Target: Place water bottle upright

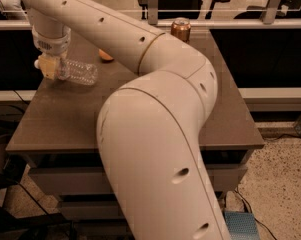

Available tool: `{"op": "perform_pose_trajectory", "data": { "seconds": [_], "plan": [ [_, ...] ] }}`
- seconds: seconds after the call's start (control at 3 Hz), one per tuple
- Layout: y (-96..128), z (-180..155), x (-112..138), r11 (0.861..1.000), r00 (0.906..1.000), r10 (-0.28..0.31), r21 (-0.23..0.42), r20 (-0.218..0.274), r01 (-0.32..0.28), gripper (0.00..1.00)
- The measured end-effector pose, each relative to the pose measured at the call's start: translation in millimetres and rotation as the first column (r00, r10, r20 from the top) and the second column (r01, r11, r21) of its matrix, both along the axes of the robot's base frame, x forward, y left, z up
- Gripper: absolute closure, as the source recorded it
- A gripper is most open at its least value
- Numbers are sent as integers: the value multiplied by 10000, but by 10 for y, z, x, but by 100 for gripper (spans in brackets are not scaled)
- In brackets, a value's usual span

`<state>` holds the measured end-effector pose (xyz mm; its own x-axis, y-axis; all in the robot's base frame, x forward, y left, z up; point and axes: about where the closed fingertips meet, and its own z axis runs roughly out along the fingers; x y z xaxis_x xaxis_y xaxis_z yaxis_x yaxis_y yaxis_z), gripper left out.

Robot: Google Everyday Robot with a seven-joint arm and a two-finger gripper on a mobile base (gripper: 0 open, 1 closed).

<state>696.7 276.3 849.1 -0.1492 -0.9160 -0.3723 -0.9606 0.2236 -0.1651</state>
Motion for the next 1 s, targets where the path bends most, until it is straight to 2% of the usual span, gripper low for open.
{"op": "perform_pose_trajectory", "data": {
  "seconds": [0.33,0.67,1.0],
  "plan": [
    [-31,299,56,9918,9983,16,1277,585,-91,100],
    [-121,543,58,9514,9943,-13,3065,1063,-315,100],
    [-209,596,20,8783,9937,-147,4765,1115,-404,100]
  ]
}}
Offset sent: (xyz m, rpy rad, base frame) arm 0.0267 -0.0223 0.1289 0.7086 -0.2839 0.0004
